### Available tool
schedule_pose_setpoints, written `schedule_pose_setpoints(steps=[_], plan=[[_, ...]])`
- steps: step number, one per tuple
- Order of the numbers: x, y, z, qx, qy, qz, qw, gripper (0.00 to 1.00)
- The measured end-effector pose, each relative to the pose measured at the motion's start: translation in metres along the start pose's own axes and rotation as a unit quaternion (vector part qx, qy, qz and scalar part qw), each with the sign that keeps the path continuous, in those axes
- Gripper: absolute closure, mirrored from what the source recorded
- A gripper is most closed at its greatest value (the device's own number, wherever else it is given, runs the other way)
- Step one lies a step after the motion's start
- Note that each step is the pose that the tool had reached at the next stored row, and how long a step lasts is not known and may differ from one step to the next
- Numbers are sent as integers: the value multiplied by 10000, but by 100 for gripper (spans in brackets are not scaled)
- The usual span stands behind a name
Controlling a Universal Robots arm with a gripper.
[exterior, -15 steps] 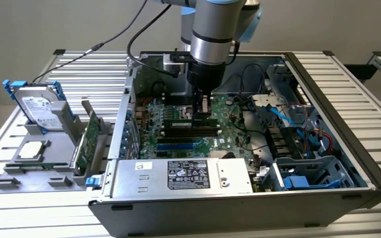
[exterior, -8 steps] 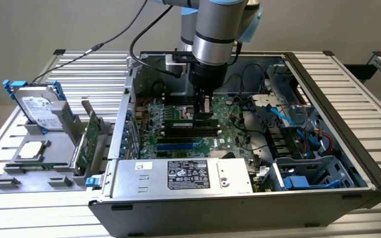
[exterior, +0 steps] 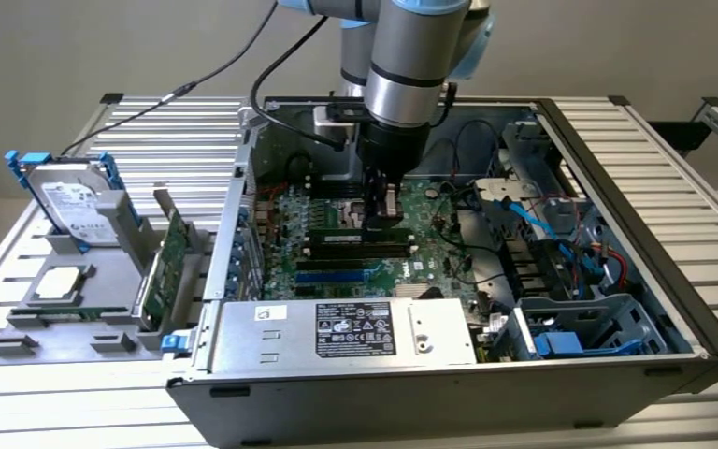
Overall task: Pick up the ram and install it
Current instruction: 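Insert the ram into the slot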
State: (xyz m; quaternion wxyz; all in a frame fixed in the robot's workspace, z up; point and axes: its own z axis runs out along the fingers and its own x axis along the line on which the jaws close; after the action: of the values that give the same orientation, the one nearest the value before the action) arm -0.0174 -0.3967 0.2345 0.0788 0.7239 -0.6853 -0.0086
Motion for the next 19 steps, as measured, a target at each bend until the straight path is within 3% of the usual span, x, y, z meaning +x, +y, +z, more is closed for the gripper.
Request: schedule_pose_setpoints(steps=[5,19], plan=[[0,-26,14,1,19,-77,10000,86],[-8,-38,86,3,28,-102,9999,86]])
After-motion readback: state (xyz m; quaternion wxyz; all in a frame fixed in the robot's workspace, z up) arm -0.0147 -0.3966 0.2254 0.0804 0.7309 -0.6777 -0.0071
